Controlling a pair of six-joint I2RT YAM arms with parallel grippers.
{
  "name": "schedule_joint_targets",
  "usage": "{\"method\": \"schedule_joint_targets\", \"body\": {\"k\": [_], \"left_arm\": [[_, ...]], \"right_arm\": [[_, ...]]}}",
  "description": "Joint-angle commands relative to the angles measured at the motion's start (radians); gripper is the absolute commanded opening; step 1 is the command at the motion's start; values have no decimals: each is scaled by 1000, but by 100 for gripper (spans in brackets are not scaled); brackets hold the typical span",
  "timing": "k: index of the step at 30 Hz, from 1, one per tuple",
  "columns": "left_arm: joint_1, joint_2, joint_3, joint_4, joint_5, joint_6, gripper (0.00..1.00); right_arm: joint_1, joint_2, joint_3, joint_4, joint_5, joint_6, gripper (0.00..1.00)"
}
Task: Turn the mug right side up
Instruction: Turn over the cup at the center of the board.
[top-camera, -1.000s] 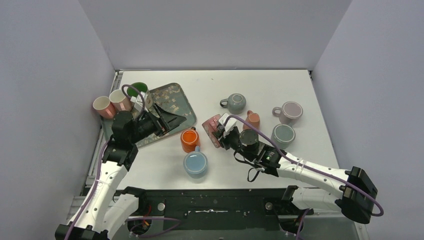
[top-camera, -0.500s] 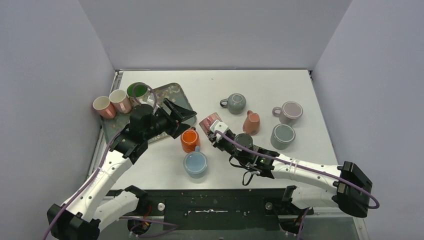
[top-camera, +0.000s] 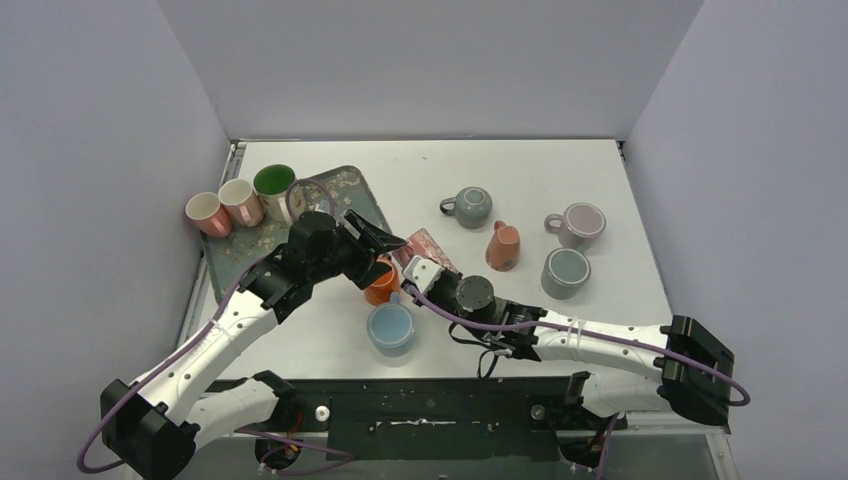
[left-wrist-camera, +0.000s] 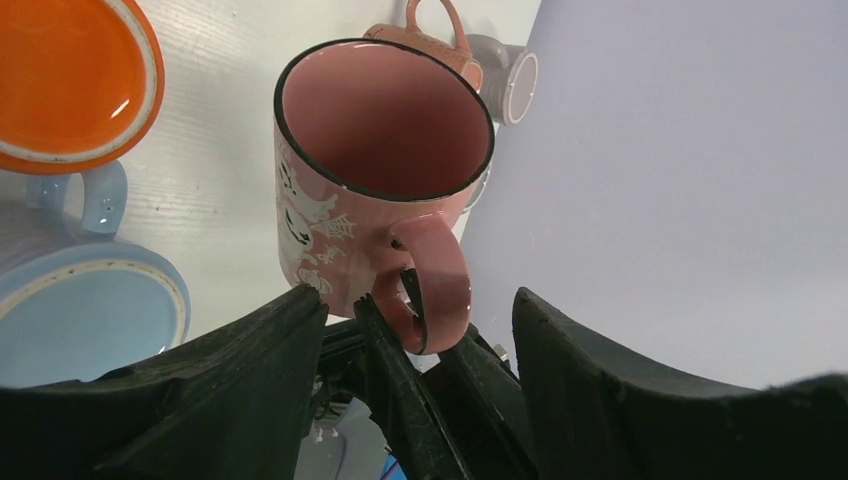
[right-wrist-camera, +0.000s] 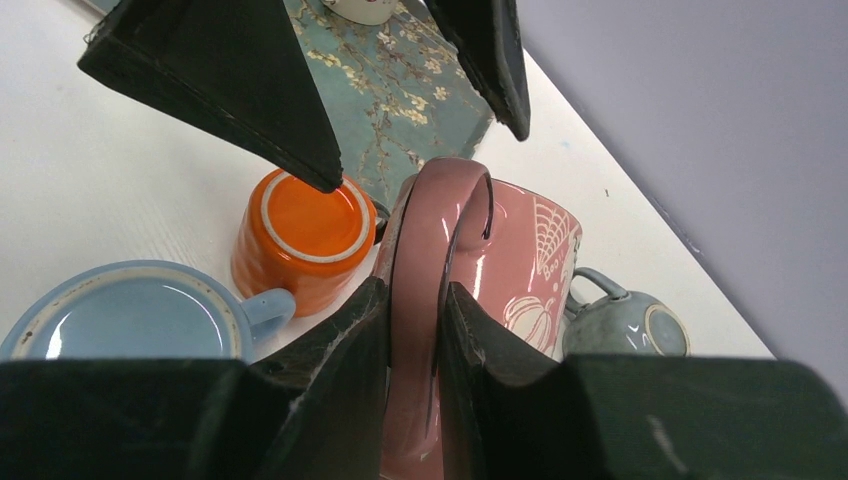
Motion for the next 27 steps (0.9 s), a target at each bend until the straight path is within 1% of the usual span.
{"method": "schedule_joint_targets", "body": {"k": [1,5,8,11,13,14,15,16,18,20,24,27], "left_arm": [[-37,21,22,9,-37,-36,66],[-55,40,22,16,-34,-40,63],[-55,41,22,19,-34,-37,55],[-55,39,22,15,-48,-36,51],[-55,42,22,23,-40,-34,43],[-55,44,22,24,-35,-33,38],[-56,41,21,24,-34,-32,29],[-57,36,19,25,-36,-31,17],[-57,19,12,39,-47,-26,0],[-56,7,7,52,-64,-13,0],[-57,-9,-22,151,-52,17,0],[-56,-29,-62,266,-48,34,0]], "right_arm": [[27,-9,62,210,53,-100,0],[52,5,67,217,73,-152,0],[72,20,69,217,97,-202,0],[92,31,65,223,113,-244,0],[105,36,64,224,114,-264,0],[110,38,66,219,114,-268,0],[113,40,67,215,116,-270,0],[117,42,67,213,117,-271,0],[122,42,64,204,121,-272,0],[124,41,64,196,128,-270,0],[127,31,62,181,141,-257,18],[130,14,53,168,151,-242,36]]}}
